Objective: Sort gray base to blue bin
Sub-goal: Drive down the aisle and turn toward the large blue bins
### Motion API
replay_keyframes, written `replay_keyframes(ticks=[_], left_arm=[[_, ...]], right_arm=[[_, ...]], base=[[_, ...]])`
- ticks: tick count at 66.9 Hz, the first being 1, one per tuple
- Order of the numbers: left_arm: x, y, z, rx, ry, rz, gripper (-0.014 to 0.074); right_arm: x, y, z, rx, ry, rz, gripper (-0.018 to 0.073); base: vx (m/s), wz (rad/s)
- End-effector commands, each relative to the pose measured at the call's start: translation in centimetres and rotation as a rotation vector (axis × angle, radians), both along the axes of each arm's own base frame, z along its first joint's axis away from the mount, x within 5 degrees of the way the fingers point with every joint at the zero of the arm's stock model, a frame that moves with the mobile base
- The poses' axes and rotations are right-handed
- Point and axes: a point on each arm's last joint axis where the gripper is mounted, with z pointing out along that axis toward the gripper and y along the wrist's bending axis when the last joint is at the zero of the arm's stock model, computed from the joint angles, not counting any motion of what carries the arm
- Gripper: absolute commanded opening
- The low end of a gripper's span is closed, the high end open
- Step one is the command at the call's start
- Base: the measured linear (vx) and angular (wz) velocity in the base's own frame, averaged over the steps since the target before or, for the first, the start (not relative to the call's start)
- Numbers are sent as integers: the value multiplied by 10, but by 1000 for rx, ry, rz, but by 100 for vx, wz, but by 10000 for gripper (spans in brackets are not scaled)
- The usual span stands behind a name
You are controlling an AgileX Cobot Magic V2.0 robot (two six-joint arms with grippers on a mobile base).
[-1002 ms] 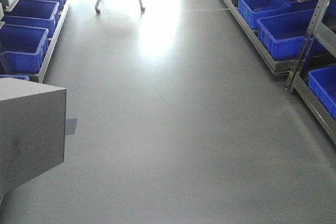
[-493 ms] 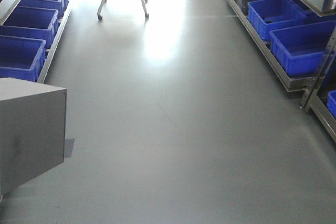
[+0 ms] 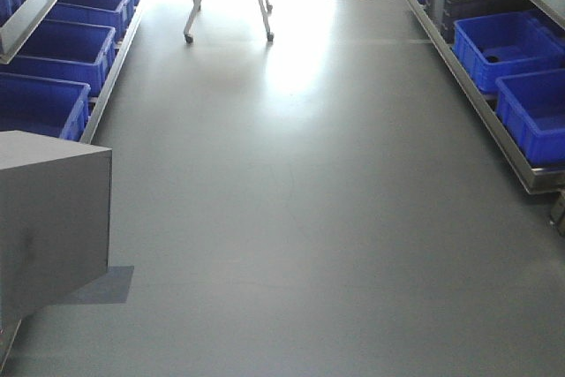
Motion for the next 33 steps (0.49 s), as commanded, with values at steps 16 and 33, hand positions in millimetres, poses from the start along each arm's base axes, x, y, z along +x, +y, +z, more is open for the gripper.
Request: replay_keyframes(ticks=[16, 33], left_arm=[[-2, 1, 19, -64, -119, 1, 2], [-2, 1, 19, -64, -119, 1, 2]], right_arm=[[2, 0, 5, -17, -52, 1, -5], [2, 0, 5, -17, -52, 1, -5]], base=[[28, 25], [21, 56]])
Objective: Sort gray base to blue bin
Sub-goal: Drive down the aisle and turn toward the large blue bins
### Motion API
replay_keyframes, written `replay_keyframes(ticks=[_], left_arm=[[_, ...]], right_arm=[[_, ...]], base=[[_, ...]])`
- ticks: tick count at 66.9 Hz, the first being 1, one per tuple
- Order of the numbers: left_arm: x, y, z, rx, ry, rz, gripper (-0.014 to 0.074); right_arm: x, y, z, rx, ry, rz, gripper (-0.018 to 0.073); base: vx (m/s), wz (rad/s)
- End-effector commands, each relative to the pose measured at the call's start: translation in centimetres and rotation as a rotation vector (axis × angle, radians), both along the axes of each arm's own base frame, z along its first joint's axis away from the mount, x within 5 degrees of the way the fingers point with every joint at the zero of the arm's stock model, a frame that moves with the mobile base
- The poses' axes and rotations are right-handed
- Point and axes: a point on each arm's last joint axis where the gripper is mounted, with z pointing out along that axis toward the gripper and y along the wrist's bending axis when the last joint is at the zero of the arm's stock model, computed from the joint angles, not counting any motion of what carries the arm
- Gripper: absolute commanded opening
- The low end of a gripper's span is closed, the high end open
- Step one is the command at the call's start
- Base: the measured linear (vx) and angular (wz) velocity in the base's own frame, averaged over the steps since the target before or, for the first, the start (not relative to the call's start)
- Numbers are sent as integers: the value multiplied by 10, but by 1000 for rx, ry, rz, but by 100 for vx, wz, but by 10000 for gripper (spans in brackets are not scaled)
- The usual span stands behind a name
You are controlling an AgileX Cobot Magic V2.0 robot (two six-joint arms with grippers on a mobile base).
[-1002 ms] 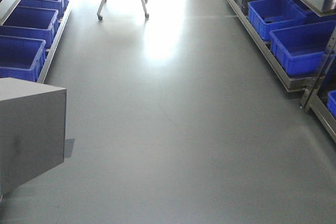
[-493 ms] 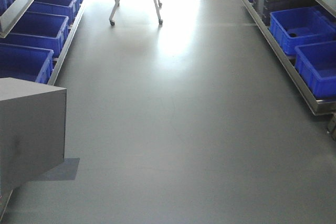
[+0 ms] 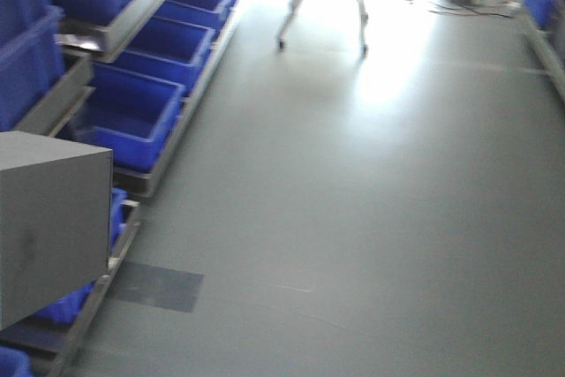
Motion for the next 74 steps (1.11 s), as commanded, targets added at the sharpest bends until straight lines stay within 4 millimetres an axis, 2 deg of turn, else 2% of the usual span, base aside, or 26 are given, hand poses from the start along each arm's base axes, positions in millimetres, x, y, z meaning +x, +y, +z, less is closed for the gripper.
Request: replay_keyframes(ticks=[1, 74], left_arm=[[-2, 1, 19, -64, -119, 1, 2], [-2, 1, 19, -64, -119, 1, 2]], right_arm=[[2, 0, 5, -17, -52, 1, -5], [2, 0, 5, -17, -52, 1, -5]], base=[[20, 74], [18, 70]])
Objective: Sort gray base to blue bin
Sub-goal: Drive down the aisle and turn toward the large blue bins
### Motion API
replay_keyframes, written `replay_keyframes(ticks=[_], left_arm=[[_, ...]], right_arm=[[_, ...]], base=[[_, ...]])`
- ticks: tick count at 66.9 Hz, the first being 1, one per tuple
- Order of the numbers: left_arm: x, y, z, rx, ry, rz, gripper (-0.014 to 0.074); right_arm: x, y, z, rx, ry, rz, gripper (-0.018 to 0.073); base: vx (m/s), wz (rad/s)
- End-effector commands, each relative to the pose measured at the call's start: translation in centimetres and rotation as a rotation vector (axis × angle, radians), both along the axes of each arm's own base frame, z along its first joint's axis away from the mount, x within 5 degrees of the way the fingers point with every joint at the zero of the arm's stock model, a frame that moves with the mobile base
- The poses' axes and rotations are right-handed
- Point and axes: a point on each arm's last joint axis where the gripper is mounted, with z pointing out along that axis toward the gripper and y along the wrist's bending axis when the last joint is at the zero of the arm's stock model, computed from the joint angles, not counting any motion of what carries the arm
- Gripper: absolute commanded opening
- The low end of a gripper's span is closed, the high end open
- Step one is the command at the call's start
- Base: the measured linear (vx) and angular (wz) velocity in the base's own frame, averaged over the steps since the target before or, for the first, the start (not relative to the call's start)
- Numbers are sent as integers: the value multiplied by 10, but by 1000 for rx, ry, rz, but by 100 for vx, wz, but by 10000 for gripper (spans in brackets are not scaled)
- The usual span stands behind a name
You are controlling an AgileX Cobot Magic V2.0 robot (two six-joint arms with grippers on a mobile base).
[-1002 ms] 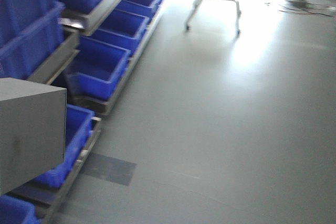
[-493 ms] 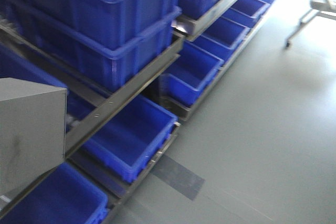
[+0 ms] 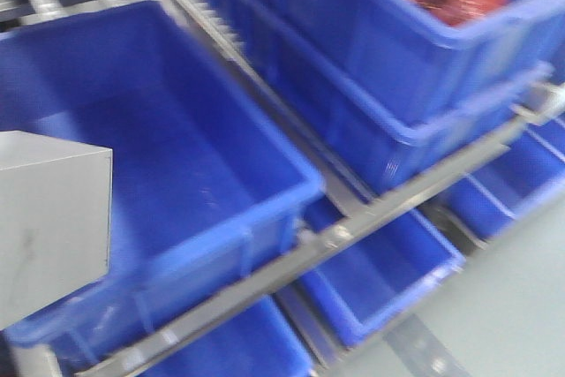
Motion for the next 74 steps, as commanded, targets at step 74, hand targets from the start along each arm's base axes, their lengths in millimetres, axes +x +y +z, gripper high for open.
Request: replay_keyframes(ticks=[74], left_arm=[[-2, 1, 19, -64, -119, 1, 2]], right_arm=[[2, 0, 5, -17, -52, 1, -5]], base=[[10, 43]])
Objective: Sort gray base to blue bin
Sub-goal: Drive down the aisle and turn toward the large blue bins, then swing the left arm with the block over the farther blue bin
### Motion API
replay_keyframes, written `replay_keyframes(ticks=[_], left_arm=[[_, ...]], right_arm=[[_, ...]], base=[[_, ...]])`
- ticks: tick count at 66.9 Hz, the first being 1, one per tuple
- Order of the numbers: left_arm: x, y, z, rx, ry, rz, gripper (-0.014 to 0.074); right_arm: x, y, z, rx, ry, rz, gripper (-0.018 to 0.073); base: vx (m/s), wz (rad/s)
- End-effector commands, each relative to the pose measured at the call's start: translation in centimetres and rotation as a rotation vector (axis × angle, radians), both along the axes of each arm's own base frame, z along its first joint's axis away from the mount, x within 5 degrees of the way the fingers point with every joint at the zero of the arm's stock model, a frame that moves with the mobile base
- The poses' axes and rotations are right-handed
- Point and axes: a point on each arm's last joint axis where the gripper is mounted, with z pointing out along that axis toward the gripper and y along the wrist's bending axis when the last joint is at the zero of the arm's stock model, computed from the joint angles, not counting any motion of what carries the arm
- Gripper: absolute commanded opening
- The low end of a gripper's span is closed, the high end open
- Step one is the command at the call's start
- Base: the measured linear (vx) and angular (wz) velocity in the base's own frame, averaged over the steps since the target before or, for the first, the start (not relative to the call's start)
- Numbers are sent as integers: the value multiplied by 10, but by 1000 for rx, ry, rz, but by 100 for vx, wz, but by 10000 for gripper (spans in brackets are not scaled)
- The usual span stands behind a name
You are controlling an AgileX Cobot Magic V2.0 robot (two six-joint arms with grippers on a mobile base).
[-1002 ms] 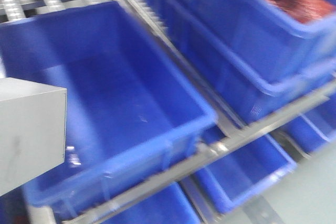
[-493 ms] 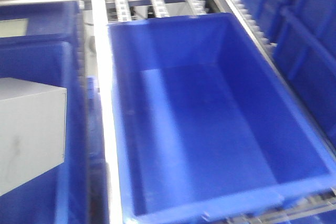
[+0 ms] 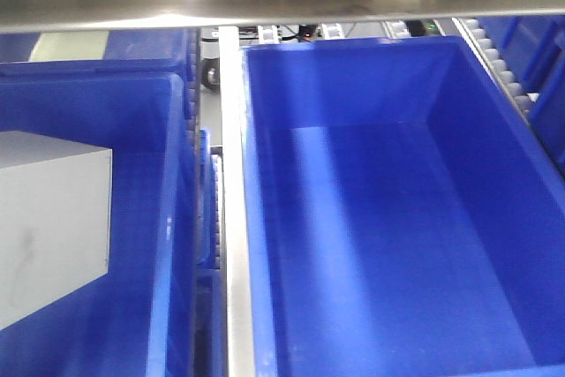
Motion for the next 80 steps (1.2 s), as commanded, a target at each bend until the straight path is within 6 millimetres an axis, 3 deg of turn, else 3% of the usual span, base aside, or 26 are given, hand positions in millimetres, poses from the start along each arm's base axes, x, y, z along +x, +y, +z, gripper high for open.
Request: replay_keyframes(ticks=[1, 80], left_arm=[[-2, 1, 19, -64, -119, 1, 2], [-2, 1, 19, -63, -119, 1, 2]], right_arm=[[2, 0, 4, -17, -40, 2, -5], [2, 0, 4, -17, -40, 2, -5]], base=[[3, 14], [1, 4]])
